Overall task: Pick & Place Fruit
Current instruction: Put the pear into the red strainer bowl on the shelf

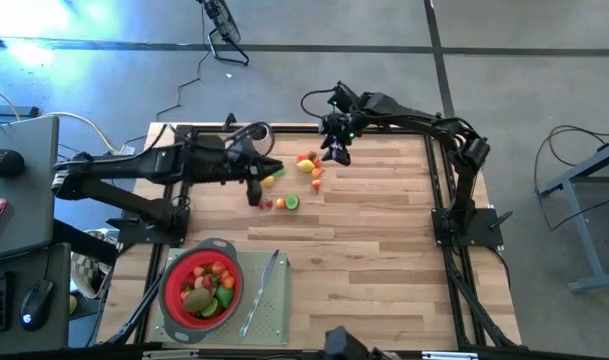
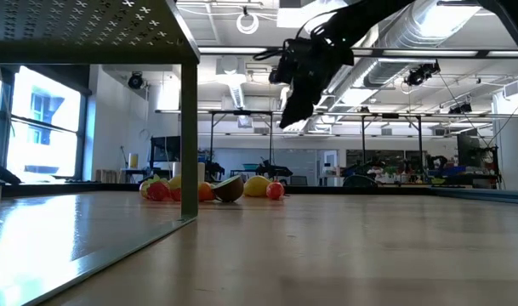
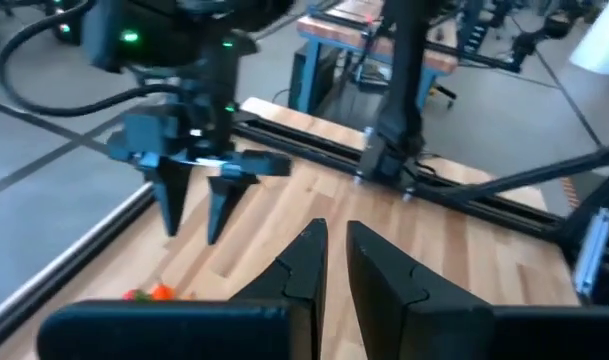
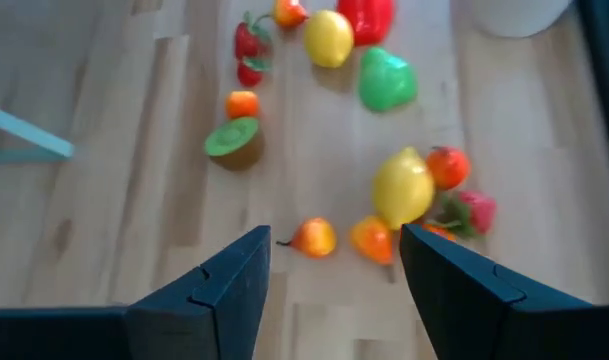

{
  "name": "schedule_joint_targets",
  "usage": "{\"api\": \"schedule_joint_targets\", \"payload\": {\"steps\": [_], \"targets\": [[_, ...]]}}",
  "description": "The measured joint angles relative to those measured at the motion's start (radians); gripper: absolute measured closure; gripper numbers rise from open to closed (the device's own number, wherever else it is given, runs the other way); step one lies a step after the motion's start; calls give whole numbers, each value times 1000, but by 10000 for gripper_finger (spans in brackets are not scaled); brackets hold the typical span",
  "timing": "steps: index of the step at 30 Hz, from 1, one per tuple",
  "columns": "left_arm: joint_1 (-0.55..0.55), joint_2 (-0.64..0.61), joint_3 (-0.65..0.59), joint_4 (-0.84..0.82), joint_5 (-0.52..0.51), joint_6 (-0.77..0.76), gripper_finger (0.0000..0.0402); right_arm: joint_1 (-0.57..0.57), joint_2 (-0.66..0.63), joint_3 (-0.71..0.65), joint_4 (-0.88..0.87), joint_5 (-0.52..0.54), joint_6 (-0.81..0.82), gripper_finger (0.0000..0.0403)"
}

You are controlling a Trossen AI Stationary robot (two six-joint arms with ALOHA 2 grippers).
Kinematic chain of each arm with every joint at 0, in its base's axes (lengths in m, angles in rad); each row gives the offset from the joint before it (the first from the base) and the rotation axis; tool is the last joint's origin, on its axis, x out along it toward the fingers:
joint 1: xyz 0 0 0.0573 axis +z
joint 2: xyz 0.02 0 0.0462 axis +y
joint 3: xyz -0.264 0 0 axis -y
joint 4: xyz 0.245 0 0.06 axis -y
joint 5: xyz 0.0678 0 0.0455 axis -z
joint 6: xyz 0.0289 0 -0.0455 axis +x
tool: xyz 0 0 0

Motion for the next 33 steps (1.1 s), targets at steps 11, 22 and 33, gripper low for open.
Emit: {"api": "schedule_joint_targets", "payload": {"steps": [11,22,33], "targets": [[210,-69,0,-42,237,202,362,8,0,0,44,87,-4,187],[440,-72,0,-63,509,276,362,-23,35,1,84,122,48,187],[528,-104,-98,-61,633,236,362,-36,178,0,76,158,76,188]]}}
